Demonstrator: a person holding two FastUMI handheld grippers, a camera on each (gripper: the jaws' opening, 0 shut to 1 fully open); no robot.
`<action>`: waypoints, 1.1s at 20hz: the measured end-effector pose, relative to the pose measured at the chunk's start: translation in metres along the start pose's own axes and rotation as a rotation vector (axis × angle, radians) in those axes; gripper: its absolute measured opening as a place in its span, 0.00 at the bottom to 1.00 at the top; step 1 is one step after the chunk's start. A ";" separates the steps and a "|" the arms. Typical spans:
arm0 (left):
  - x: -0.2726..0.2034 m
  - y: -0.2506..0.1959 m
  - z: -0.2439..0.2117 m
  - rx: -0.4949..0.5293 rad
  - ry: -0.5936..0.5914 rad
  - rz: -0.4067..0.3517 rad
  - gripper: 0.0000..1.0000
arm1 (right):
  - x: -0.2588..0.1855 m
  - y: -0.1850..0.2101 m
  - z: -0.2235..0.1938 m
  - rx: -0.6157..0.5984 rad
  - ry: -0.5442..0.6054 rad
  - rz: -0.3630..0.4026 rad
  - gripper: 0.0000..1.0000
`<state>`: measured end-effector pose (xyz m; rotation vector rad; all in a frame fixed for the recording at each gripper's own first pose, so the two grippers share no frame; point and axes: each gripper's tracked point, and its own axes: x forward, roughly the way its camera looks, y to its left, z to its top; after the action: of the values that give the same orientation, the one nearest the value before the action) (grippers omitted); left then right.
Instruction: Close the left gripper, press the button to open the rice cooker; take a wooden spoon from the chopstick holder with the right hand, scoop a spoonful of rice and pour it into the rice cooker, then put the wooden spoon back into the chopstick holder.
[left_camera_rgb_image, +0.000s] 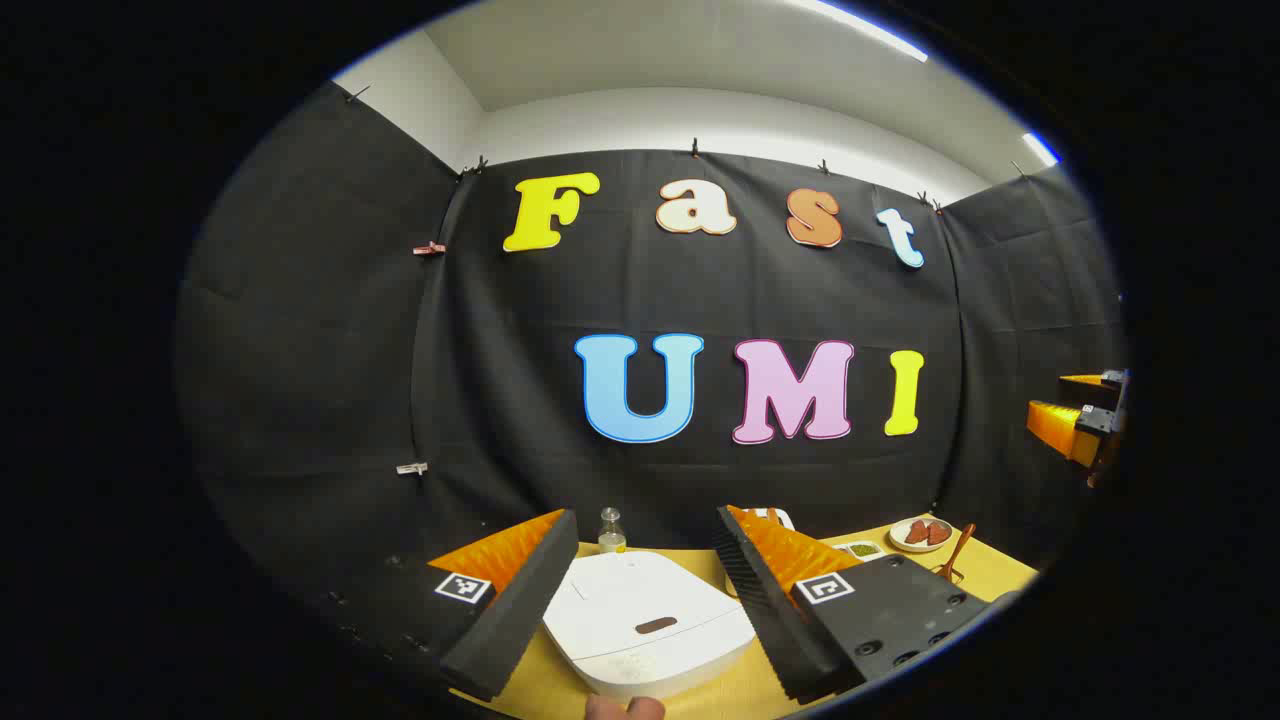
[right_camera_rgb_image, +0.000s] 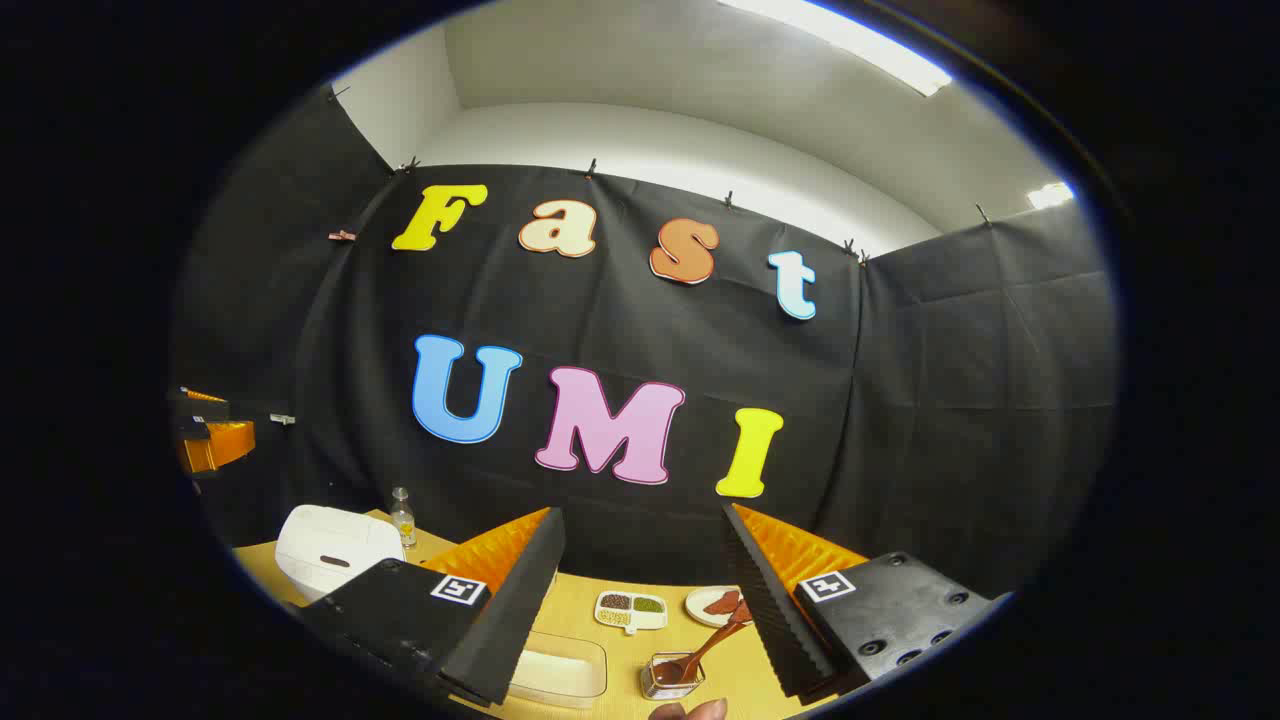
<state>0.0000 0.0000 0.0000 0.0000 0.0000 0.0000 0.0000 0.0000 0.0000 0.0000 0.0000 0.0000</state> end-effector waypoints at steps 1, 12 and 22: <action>0.000 -0.001 0.000 0.003 -0.003 0.001 0.95 | 0.000 -0.001 0.000 0.001 0.002 -0.002 0.97; 0.005 -0.002 0.001 -0.006 0.002 0.005 0.95 | 0.001 -0.010 -0.003 -0.005 0.018 -0.013 0.98; 0.007 -0.020 0.009 0.002 -0.030 -0.092 0.93 | 0.001 -0.010 -0.005 -0.025 0.024 -0.020 0.97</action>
<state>0.0072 -0.0199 0.0086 0.0023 -0.0301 -0.0924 0.0015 -0.0096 -0.0055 -0.0246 0.0239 -0.0196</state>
